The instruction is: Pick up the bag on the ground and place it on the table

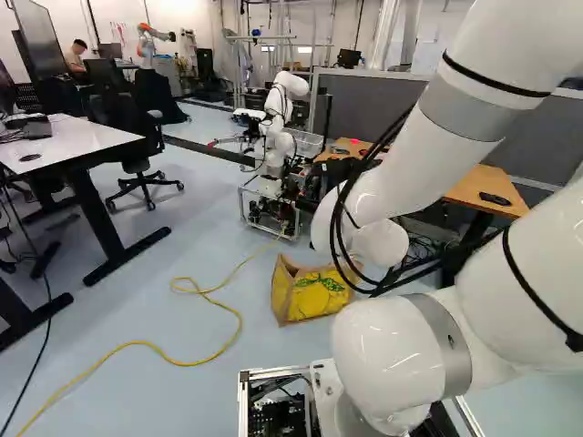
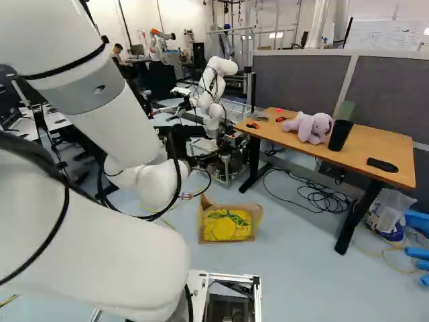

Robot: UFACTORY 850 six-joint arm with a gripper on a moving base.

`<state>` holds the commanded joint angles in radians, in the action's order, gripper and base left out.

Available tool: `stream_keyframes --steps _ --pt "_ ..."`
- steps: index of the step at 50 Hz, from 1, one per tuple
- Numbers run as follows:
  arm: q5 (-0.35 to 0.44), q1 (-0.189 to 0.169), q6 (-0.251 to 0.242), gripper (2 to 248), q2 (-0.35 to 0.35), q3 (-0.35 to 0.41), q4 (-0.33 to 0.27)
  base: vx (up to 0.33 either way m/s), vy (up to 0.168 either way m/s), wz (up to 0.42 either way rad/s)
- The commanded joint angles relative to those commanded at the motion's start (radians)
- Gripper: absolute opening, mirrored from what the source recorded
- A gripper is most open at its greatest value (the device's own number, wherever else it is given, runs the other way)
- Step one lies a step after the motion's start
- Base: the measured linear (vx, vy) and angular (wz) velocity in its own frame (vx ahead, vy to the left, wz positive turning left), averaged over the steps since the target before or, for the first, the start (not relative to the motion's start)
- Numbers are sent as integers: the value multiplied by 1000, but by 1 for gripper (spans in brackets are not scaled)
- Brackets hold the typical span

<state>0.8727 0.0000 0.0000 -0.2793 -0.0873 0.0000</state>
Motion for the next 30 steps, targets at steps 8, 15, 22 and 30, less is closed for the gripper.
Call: stream_keyframes --steps 8,15,22,30 --pt "0 0 0 247 0 0 0 163 4 -2" --pt "0 0 0 247 0 0 0 137 4 -1" --pt "0 0 0 247 0 0 0 104 0 -5" --pt "0 0 0 247 10 -8 0 71 1 -4"
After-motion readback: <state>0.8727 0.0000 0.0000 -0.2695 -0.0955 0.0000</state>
